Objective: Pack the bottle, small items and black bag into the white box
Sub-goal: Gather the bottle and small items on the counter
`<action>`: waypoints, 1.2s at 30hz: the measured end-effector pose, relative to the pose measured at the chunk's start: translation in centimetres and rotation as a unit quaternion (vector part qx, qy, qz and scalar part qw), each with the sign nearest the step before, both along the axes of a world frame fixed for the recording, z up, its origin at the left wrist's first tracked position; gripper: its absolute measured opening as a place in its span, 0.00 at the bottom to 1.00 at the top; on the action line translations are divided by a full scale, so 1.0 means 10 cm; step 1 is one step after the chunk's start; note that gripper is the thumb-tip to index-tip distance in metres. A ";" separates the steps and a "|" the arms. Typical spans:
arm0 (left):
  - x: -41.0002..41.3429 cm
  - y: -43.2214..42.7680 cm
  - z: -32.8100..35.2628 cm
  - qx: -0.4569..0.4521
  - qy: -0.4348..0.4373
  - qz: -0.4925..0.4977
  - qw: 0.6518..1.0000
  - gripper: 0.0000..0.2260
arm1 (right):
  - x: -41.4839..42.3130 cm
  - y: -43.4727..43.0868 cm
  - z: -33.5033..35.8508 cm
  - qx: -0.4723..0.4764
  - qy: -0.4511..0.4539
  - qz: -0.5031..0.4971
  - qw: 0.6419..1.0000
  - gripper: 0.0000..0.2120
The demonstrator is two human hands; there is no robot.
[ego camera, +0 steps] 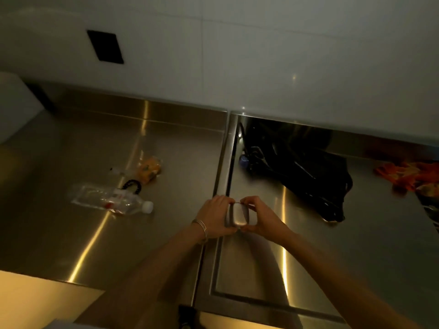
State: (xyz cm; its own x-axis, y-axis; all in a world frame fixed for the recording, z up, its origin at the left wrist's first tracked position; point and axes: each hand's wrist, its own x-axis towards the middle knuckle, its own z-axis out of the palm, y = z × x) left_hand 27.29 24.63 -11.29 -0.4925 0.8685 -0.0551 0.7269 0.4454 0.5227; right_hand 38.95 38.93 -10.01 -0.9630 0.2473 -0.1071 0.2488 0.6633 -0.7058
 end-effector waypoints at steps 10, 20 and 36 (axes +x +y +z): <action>-1.34 -0.81 0.10 -0.088 0.127 0.064 0.986 0.29 | -1.03 -0.40 -0.04 0.017 -0.037 0.041 0.998 0.38; -1.85 -0.98 0.03 -0.168 0.160 0.049 0.972 0.33 | -1.08 -0.29 -0.11 0.072 -0.048 -0.035 0.996 0.32; -1.30 0.44 -0.03 -0.061 0.162 -0.052 0.984 0.28 | -0.69 0.48 -0.01 0.213 -0.026 -0.114 0.970 0.25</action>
